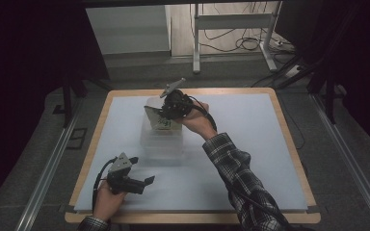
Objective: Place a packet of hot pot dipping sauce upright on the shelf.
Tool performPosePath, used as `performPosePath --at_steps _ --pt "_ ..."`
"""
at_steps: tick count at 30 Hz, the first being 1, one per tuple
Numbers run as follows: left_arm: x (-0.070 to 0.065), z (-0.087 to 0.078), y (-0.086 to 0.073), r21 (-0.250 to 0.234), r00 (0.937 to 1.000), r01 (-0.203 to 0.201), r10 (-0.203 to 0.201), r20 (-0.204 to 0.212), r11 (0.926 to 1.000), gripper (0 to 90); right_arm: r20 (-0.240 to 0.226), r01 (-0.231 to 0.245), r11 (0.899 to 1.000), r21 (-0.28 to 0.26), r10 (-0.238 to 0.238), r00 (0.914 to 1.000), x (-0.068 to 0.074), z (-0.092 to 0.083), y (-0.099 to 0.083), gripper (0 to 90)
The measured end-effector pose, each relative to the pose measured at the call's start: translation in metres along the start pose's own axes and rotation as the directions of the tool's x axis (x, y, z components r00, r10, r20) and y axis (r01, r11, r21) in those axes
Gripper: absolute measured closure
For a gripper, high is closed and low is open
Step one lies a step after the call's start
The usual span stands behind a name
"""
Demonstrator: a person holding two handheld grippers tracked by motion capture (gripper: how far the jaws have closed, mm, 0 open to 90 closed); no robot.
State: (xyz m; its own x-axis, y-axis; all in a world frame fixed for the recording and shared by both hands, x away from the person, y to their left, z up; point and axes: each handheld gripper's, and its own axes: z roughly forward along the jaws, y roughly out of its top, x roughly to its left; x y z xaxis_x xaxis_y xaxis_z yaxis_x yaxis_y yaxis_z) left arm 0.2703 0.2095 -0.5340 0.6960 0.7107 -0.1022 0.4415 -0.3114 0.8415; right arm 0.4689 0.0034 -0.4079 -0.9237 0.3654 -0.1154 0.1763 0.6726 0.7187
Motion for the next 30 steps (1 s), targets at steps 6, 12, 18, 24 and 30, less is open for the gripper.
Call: performPosePath --at_steps 6,12,18,24,30 --pt "0.000 0.000 0.000 0.001 1.0000 0.000 0.000 0.000 1.0000 1.0 0.013 -0.011 1.000 0.005 0.011 0.9999 0.000 -0.002 -0.004 49.6" --pt "0.000 0.001 0.000 0.003 1.0000 -0.002 0.002 0.000 1.0000 1.0 0.014 -0.025 1.000 -0.001 0.025 0.9996 0.000 -0.008 -0.008 40.6" --pt "0.000 0.001 0.000 0.004 1.0000 -0.002 0.002 0.001 1.0000 1.0 0.025 -0.027 0.999 -0.018 0.028 0.9993 0.001 -0.015 -0.011 33.8" --pt "0.000 0.001 0.000 0.007 1.0000 -0.003 0.003 0.001 1.0000 1.0 0.035 -0.042 0.999 -0.029 0.043 0.9985 0.001 -0.021 -0.016 27.0" --pt "0.000 0.001 0.000 0.005 1.0000 0.000 0.000 0.002 1.0000 1.0 0.050 -0.043 0.998 -0.036 0.045 0.9977 0.002 -0.026 -0.021 20.8"
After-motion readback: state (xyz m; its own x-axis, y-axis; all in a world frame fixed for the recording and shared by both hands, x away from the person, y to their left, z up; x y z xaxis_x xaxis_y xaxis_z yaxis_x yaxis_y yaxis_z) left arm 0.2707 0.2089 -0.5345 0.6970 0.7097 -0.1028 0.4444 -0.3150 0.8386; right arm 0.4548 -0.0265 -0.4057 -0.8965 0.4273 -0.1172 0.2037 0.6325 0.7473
